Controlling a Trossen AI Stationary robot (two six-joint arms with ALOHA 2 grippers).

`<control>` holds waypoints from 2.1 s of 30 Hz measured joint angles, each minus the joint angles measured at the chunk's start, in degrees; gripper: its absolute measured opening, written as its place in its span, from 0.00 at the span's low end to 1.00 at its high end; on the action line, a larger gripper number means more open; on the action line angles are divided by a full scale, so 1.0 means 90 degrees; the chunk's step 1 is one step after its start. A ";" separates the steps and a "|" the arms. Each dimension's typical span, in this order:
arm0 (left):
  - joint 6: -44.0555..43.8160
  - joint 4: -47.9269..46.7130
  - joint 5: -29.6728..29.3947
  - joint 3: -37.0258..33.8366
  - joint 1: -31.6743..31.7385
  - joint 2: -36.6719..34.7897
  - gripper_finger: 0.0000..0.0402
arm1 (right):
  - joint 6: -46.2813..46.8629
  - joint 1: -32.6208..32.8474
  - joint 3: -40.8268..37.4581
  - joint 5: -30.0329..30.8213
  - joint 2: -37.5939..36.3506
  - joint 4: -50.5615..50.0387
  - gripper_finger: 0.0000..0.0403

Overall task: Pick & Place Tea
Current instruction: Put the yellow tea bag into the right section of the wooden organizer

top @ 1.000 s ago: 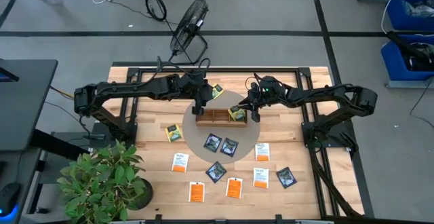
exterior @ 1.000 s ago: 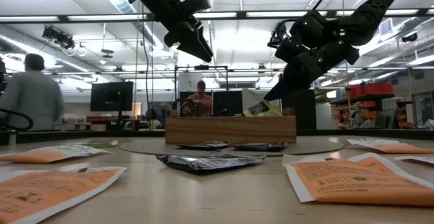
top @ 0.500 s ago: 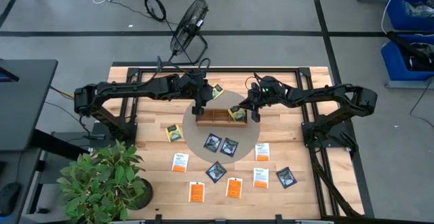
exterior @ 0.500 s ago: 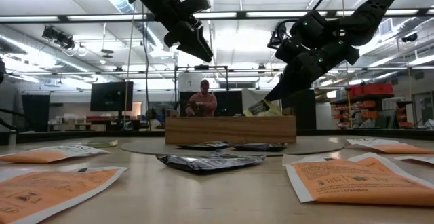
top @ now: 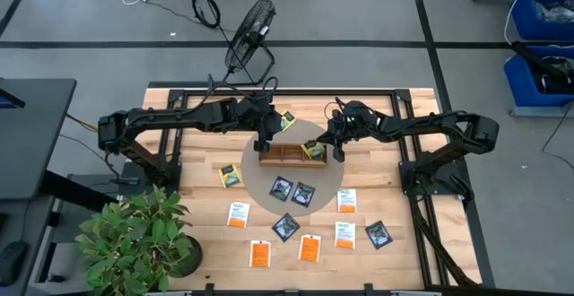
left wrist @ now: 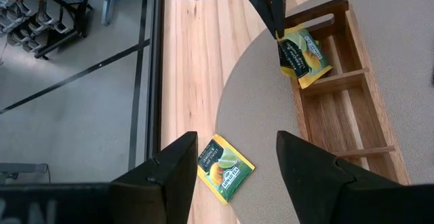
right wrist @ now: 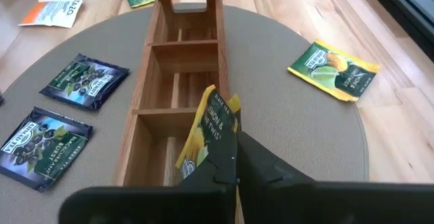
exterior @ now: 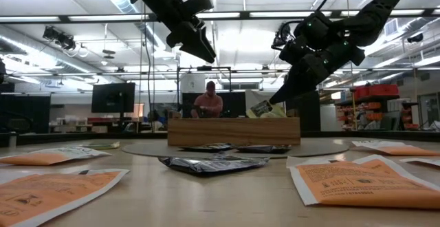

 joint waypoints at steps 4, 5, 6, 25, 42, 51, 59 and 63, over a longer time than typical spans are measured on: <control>0.0000 0.0000 0.0000 0.0000 -0.0001 0.0000 0.51 | -0.0051 0.0054 0.0000 0.0005 0.0000 0.0106 0.01; 0.0000 0.0000 0.0000 0.0000 0.0000 0.0000 0.51 | -0.0052 0.0056 0.0000 0.0005 -0.0001 0.0140 0.01; 0.0000 0.0000 0.0000 0.0000 0.0000 0.0000 0.51 | -0.0050 0.0056 0.0000 0.0005 -0.0006 0.0163 0.00; 0.0000 0.0000 0.0000 0.0000 -0.0002 0.0000 0.51 | 0.0150 0.0484 -0.0112 0.1059 -0.0253 0.0534 0.00; 0.0057 0.0102 0.0000 0.0000 -0.0002 0.0000 0.51 | 0.1328 0.0830 -0.2145 0.1596 -0.1892 0.3254 0.00; 0.0011 0.0143 0.0000 0.0000 -0.0002 0.0000 0.51 | 0.1457 0.0869 -0.2222 0.1695 -0.1808 0.3724 0.00; 0.0007 0.0148 0.0000 0.0000 -0.0002 0.0000 0.51 | 0.1462 0.0869 -0.2222 0.1735 -0.0957 0.4449 0.00; 0.0005 0.0148 0.0000 0.0000 -0.0004 0.0000 0.51 | 0.1480 0.0872 -0.2222 0.1680 -0.0565 0.4757 0.00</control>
